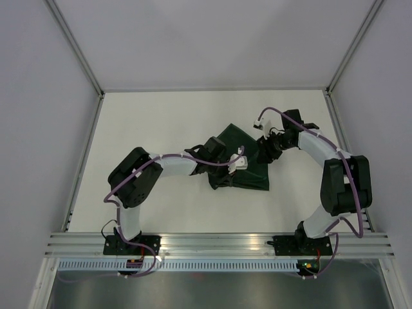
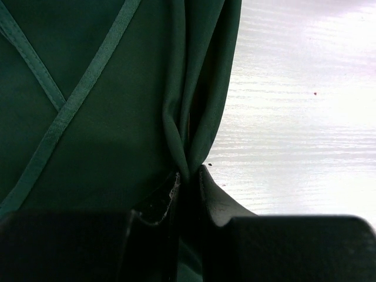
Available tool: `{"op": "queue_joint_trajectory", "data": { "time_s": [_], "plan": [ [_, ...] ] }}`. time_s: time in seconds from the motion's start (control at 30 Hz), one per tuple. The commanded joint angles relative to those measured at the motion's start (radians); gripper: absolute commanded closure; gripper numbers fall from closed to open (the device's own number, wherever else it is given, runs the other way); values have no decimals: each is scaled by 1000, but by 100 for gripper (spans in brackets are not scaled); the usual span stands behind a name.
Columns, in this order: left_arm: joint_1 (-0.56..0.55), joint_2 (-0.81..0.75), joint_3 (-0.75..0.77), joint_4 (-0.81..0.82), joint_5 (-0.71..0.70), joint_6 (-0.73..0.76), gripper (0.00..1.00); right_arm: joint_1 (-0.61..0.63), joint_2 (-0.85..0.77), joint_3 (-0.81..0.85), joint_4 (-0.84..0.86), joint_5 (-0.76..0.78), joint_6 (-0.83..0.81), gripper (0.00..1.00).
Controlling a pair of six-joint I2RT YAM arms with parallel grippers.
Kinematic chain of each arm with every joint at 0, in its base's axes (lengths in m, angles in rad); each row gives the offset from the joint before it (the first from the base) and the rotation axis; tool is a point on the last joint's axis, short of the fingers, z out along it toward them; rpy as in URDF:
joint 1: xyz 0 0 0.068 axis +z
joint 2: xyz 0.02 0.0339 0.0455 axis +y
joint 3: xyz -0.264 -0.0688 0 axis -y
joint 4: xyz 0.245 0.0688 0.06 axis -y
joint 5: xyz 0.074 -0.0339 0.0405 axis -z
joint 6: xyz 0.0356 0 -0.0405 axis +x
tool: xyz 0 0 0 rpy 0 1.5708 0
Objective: Fold the napkin, place the utensils inside, and roll it up
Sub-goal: Roll the napkin with the utensil
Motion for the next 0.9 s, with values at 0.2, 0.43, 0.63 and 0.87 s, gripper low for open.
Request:
{"op": "queue_joint_trajectory", "data": {
  "time_s": [0.2, 0.43, 0.63, 0.87],
  "plan": [
    [55, 107, 91, -101, 198, -107, 98, 7, -163, -183, 54, -143, -285, 45],
    [68, 145, 106, -115, 239, -113, 98, 90, -178, -243, 63, -126, -374, 38],
    [71, 156, 112, -116, 248, -115, 98, 196, -244, -344, 193, -37, -351, 31],
    [74, 167, 131, -125, 247, -115, 98, 237, -244, -332, 163, -35, -366, 26]
  ]
}}
